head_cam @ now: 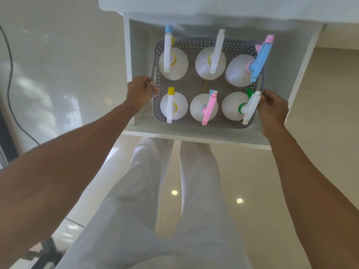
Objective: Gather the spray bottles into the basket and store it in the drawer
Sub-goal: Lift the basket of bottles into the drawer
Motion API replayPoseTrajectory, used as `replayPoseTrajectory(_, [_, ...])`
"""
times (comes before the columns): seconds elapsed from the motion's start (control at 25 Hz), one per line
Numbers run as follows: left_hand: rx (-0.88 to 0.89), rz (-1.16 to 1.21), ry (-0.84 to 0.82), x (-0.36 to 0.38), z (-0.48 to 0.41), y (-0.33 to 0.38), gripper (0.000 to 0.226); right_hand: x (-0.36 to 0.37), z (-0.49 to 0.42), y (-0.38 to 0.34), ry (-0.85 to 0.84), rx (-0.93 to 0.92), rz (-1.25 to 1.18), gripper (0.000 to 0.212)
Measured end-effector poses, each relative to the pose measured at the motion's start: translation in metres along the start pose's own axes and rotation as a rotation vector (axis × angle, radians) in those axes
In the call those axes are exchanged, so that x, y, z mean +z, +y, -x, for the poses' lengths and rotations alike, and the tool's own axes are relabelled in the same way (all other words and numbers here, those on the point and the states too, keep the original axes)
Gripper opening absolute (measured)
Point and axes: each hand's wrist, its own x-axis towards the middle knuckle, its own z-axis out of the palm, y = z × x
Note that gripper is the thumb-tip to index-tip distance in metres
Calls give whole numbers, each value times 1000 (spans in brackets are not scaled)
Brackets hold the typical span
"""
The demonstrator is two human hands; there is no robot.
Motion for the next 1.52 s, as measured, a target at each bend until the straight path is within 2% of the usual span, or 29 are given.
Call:
replayPoseTrajectory(0.16, [-84, -50, -14, 17, -35, -15, 22, 29, -37, 23, 3, 62, -23, 27])
replayPoseTrajectory(0.28, [-123, -127, -65, 29, -54, -26, 25, 45, -62, 38, 8, 87, -39, 42])
replayPoseTrajectory(0.44, [-142, -224, -94, 43, -75, -45, 31, 63, -84, 49, -32, 108, -18, 26])
replayPoseTrajectory(0.52, [-143, -263, -132, 47, -82, -49, 26, 67, -91, 51, -23, 120, 12, 25])
replayPoseTrajectory(0.6, [-148, -317, -160, 49, -89, -51, 9, 69, -98, 53, -13, 143, 29, 26])
replayPoseTrajectory(0.72, [-162, -339, -191, 53, -101, -51, 9, 72, -109, 56, -36, 151, 93, 25])
replayPoseTrajectory(0.88, [-201, -371, -277, 56, -114, -42, 38, 75, -112, 57, -69, 179, 149, 26])
replayPoseTrajectory(1.04, [-244, -369, -294, 53, -113, -42, 51, 72, -107, 55, -100, 169, 195, 34])
replayPoseTrajectory(1.12, [-249, -441, -303, 50, -101, -41, 57, 65, -100, 51, -113, 180, 212, 34])
replayPoseTrajectory(1.2, [-181, -616, -288, 43, -78, -38, 56, 55, -89, 46, -102, 172, 253, 34])
replayPoseTrajectory(1.28, [-53, -723, -228, 32, -43, -39, 53, 43, -61, 41, -67, 81, 384, 37])
replayPoseTrajectory(1.4, [116, -740, -152, 17, 20, -45, 51, 24, 9, 40, -47, -177, 444, 39])
replayPoseTrajectory(1.52, [256, -690, -191, 16, 77, -53, 56, 15, 85, 58, -157, -351, 507, 46])
